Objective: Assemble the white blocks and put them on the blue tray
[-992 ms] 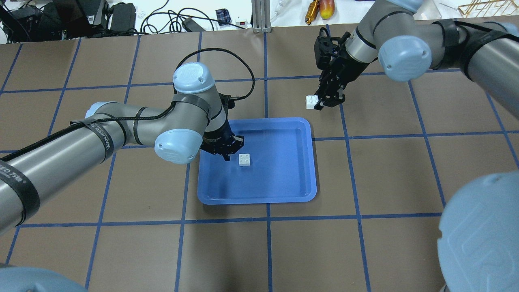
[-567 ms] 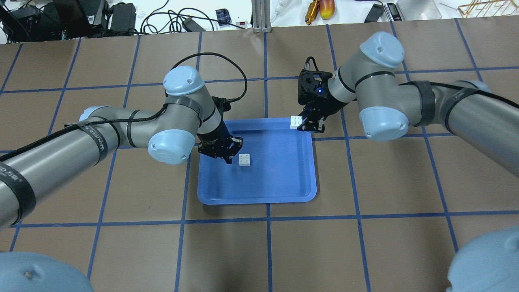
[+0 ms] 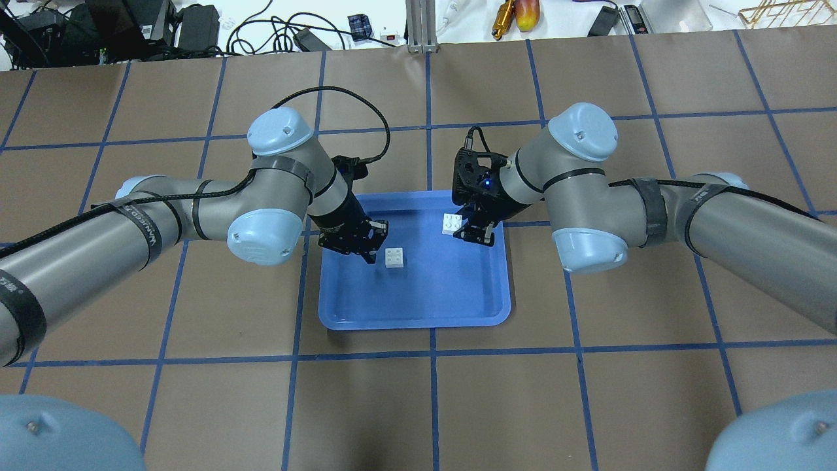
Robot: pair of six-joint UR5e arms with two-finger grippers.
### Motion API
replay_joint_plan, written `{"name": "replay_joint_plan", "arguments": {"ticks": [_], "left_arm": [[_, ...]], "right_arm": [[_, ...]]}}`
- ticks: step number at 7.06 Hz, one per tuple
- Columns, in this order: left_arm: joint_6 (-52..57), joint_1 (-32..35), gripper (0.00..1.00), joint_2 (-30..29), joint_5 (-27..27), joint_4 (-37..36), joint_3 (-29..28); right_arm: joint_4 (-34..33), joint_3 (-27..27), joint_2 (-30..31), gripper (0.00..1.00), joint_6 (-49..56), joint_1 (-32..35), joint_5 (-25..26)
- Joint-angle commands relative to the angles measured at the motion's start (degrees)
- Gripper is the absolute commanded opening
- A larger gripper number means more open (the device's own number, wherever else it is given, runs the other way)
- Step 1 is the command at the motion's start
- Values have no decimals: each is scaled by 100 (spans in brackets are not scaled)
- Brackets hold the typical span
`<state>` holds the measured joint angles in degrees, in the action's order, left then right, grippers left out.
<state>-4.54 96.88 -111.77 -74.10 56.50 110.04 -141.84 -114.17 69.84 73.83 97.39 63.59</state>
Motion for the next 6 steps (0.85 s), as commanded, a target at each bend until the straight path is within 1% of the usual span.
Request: {"name": "replay_joint_plan", "arguments": {"ticks": [1, 2, 3, 5, 6], "left_arm": [[85, -55, 0, -29, 255, -287, 175], [76, -55, 0, -38, 273, -306, 176], [76, -55, 0, -38, 412, -297, 185], [76, -55, 0, -30, 414, -288, 228], [76, -55, 0, -29, 414, -297, 220]], "right_arm": [[-19, 0, -58, 0, -431, 254, 48], [-28, 0, -102, 0, -440, 263, 48], [-97, 8, -250, 0, -475, 307, 66], [-500, 17, -392, 0, -721, 456, 75], [-528, 26, -488, 0, -678, 474, 83]]}}
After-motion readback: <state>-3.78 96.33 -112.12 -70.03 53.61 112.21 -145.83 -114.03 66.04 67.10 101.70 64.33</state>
